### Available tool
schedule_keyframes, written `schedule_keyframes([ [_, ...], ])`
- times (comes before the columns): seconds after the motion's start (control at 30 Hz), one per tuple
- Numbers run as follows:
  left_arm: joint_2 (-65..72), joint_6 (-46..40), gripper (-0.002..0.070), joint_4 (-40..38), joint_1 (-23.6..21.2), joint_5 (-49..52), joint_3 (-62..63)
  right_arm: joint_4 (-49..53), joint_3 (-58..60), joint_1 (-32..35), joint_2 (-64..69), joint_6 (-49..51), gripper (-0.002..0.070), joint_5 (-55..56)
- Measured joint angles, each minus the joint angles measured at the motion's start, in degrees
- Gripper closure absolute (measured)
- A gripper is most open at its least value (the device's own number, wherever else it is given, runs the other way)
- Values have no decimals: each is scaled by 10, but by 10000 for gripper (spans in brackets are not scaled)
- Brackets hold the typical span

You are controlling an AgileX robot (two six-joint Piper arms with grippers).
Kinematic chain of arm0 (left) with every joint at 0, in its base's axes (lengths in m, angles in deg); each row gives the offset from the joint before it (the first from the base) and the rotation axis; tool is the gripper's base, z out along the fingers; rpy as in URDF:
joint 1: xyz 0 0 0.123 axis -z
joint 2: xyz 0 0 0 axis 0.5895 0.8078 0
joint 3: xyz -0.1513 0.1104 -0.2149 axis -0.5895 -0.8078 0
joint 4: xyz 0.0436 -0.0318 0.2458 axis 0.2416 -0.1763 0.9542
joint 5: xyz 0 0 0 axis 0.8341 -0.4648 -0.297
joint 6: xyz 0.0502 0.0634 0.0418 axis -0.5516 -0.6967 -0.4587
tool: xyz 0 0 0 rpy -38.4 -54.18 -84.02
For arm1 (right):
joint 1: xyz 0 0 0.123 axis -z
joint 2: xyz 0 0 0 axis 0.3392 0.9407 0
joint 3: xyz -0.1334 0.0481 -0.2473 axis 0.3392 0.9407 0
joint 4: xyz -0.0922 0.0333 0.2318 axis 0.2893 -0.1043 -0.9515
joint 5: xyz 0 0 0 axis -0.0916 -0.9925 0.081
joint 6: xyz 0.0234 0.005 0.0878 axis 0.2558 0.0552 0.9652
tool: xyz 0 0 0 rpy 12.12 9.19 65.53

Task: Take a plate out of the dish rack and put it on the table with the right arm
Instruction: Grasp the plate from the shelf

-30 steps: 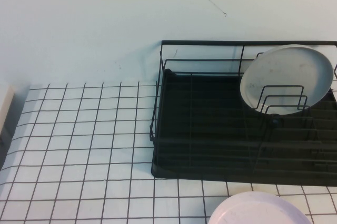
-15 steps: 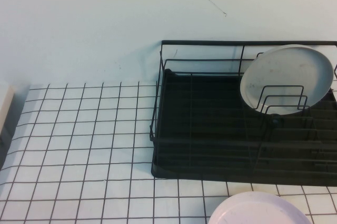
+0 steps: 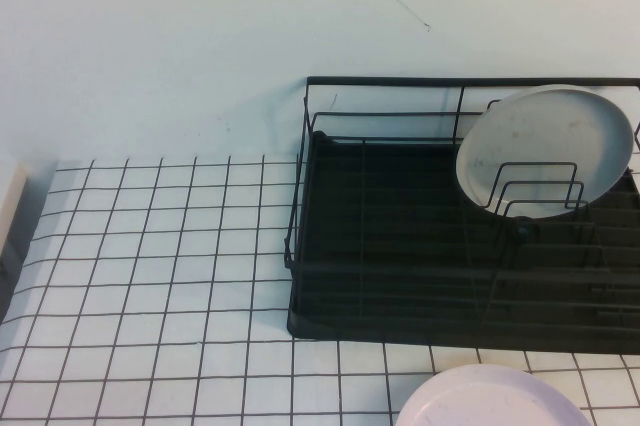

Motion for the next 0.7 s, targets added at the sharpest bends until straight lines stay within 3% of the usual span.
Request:
schedule_keyframes([
  [0.2,0,0,678,0,0,0,0,-5,-3,0,0,-53,678,-5],
  [0.3,0,0,678,0,0,0,0,-3,-60,0,33,-139,678,-59],
  [0.4,0,0,678,0,0,0,0,29,-154,0,115,-242,678,-153],
  [0.57,0,0,678,0,0,0,0,170,-348,0,348,-368,670,-313],
  [0.7,0,0,678,0,0,0,0,228,-499,0,513,-442,580,-398],
])
